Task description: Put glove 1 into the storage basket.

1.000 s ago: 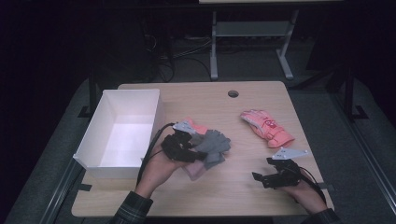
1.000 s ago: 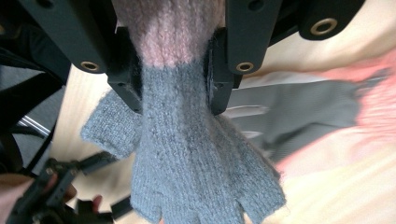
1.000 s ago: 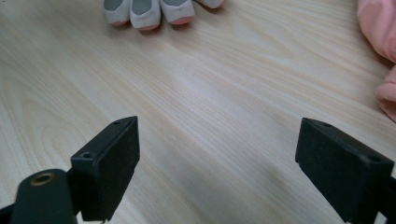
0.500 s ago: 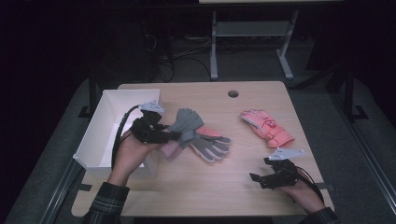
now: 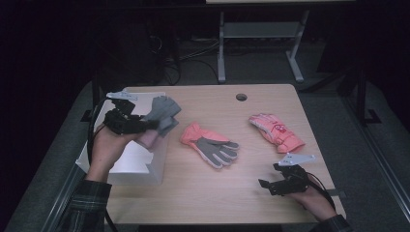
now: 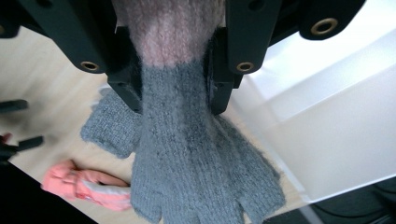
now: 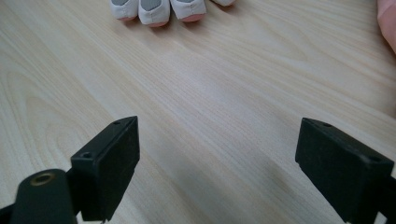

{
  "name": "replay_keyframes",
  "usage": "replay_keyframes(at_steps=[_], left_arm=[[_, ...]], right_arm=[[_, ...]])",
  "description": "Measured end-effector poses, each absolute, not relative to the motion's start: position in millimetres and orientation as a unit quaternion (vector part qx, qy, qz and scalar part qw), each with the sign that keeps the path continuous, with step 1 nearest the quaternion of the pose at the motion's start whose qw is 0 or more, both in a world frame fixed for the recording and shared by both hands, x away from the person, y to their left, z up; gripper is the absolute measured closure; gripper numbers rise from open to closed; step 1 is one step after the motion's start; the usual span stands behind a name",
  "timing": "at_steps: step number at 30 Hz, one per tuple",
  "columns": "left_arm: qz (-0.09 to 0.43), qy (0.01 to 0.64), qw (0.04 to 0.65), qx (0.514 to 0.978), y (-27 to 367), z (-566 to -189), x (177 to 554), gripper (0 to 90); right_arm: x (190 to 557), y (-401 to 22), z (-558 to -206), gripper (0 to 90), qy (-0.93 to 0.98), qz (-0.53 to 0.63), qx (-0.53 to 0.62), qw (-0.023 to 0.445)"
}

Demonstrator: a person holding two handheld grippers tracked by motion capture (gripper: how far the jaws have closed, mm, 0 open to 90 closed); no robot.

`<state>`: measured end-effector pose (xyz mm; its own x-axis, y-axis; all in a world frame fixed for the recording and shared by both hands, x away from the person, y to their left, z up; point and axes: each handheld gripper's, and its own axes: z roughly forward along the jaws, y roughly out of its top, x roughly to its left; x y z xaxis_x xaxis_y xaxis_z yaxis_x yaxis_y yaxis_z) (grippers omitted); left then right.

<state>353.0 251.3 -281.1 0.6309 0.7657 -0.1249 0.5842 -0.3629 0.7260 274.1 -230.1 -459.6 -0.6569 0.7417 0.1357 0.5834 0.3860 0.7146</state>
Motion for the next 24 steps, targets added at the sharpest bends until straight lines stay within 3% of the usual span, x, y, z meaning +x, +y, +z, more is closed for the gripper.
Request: replay_keyframes(at_steps=[11,24], left_arm=[[0.151,0.474,0.361,0.789,292,-295,371,63.6],[0.157,0.527,0.295,0.781,316,-352,400,63.3]], right_arm=[[272,-232,-459,13.4,0.824,0.381,0.407,0.103],[271,-234,-460,13.4,0.823,0.382,0.407,0.104]])
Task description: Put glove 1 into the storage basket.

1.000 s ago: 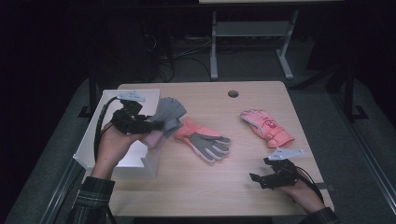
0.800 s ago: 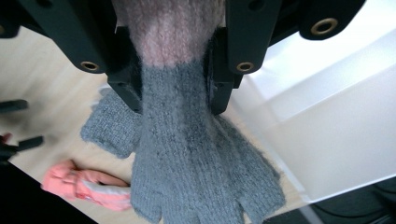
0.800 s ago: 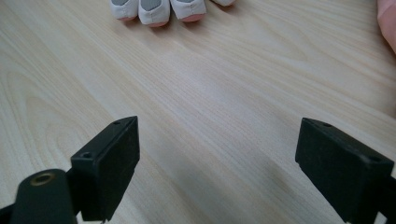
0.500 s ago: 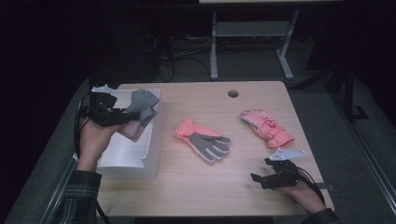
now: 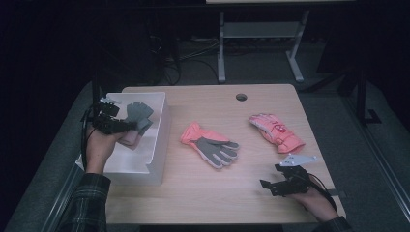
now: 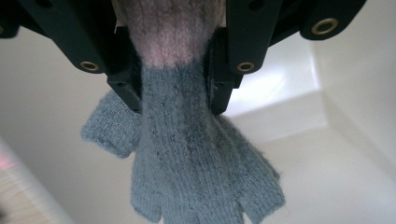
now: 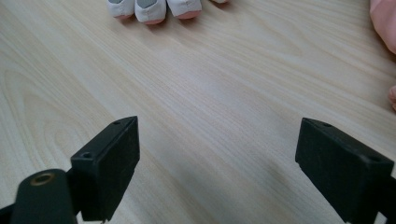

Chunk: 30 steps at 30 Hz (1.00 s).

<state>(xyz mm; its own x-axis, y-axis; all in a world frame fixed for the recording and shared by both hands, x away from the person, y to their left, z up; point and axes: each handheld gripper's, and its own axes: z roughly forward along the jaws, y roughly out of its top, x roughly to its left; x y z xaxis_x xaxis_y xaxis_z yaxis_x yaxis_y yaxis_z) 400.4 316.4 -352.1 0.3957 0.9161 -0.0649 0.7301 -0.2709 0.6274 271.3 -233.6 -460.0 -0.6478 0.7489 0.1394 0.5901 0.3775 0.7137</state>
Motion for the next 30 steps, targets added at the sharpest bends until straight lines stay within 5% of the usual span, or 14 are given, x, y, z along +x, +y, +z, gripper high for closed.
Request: replay_keyframes(at_steps=[21,25,30], left_arm=[[0.136,0.568,0.191,0.789,328,-422,417,60.1],[0.134,0.581,0.190,0.780,327,-424,419,51.6],[0.132,0.579,0.194,0.781,323,-425,419,29.1]], right_arm=[[271,-235,-460,13.4,0.826,0.380,0.404,0.102],[270,-235,-460,13.4,0.825,0.381,0.404,0.102],[270,-235,-460,13.4,0.824,0.382,0.405,0.101]])
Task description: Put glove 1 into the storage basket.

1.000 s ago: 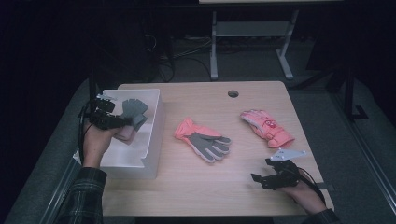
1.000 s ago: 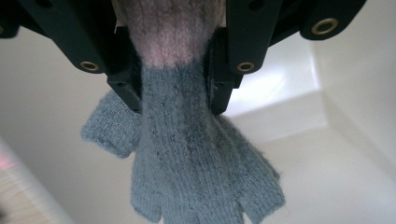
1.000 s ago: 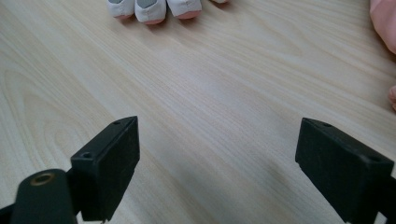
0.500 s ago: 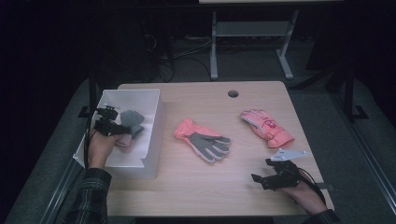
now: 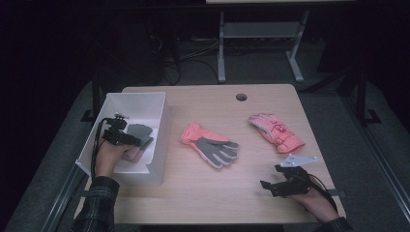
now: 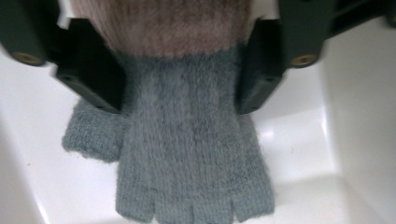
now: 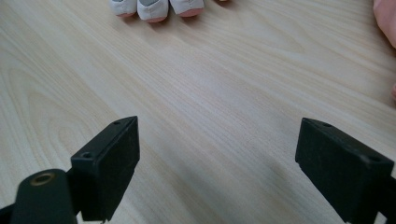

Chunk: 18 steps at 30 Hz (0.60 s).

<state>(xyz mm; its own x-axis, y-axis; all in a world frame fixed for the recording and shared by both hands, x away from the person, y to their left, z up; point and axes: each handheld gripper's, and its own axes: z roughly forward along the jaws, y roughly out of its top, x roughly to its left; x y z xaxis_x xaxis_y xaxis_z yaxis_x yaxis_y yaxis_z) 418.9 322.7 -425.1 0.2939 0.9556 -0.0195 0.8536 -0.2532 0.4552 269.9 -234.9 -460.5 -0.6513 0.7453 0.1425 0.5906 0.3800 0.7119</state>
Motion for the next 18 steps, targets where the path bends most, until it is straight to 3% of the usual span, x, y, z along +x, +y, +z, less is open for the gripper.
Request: replay_keyframes(at_steps=[7,18], left_arm=[[0.145,0.577,0.216,0.774,322,-406,415,22.1],[0.166,0.531,0.287,0.780,305,-350,401,20.9]], right_arm=[[270,-235,-460,13.4,0.824,0.383,0.405,0.099],[270,-234,-461,13.4,0.826,0.381,0.403,0.101]])
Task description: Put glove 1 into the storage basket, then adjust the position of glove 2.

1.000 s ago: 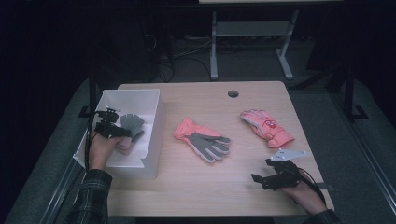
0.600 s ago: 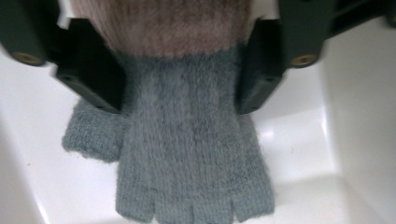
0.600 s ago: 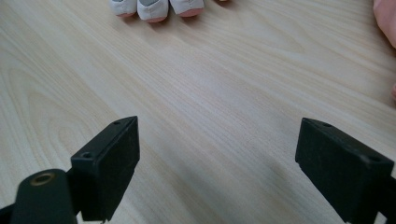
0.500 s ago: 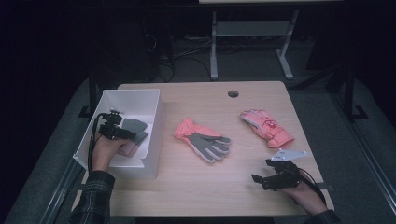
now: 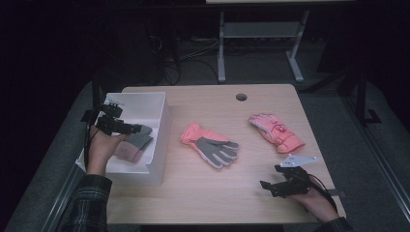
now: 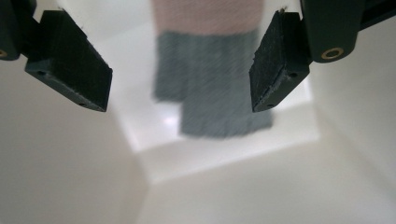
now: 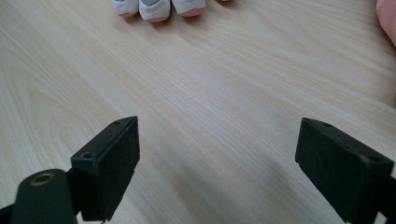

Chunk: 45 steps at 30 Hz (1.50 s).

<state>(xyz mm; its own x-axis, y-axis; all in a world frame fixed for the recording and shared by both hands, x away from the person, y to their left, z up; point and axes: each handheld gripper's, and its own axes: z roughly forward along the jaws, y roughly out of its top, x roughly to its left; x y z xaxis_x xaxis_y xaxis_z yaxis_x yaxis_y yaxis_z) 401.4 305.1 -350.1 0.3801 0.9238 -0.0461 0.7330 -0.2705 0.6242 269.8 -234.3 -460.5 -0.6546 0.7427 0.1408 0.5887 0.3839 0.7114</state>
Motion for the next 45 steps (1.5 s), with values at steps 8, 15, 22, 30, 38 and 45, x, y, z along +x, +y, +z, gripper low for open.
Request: replay_keyframes(at_steps=[8,15,22,30,38,45], left_arm=[[0.163,0.480,0.326,0.798,266,-326,397,22.3],[0.158,0.448,0.346,0.809,228,-317,389,22.3],[0.150,0.423,0.359,0.818,188,-312,383,26.9],[0.124,0.389,0.364,0.837,143,-319,381,61.7],[0.116,0.363,0.346,0.857,105,-339,382,89.6],[0.116,0.377,0.329,0.858,91,-375,393,89.6]], right_arm=[[272,-231,-460,13.4,0.824,0.383,0.406,0.097],[267,-234,-460,13.4,0.826,0.383,0.401,0.101],[266,-232,-458,13.4,0.826,0.385,0.400,0.102],[266,-233,-458,13.4,0.826,0.386,0.399,0.103],[266,-234,-458,13.4,0.825,0.387,0.399,0.102],[266,-235,-458,13.4,0.825,0.388,0.398,0.102]])
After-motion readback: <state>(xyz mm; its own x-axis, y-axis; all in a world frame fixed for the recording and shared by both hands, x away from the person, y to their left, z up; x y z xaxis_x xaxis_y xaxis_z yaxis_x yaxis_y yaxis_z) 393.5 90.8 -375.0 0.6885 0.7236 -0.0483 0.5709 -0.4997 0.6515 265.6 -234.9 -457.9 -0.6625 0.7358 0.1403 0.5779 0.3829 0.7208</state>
